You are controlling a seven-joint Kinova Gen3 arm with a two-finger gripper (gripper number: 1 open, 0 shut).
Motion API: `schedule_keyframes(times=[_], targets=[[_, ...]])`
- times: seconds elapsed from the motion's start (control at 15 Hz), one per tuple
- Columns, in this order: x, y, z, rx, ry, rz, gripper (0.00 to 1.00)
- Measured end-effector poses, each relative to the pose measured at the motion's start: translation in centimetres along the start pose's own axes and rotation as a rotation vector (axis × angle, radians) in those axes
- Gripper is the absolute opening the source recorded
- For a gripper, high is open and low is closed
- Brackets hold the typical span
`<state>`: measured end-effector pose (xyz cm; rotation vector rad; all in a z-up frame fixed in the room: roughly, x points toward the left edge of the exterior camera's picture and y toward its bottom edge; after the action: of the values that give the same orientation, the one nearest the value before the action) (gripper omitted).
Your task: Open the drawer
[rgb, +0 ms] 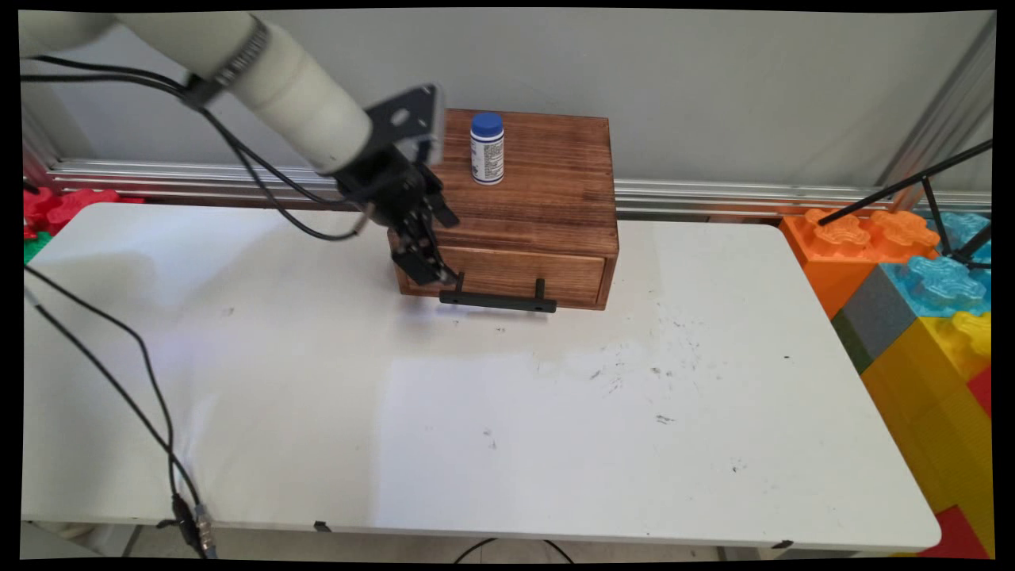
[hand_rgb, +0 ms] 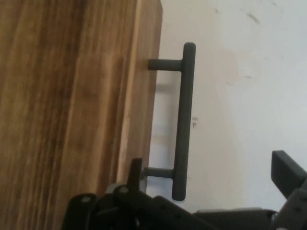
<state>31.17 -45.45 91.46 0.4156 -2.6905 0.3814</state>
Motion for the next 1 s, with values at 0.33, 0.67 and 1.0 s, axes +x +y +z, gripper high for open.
schedule_keyframes(times=[0.33,0.67,1.0], targets=[[2.3,0.1,5.8,-0.058,-0.049,0.071,1.0],[3.1,0.1,9.4,-0.094,-0.083,0.107,1.0],[3.2,-0.3,13.0,-0.12,-0.118,0.142,1.0]])
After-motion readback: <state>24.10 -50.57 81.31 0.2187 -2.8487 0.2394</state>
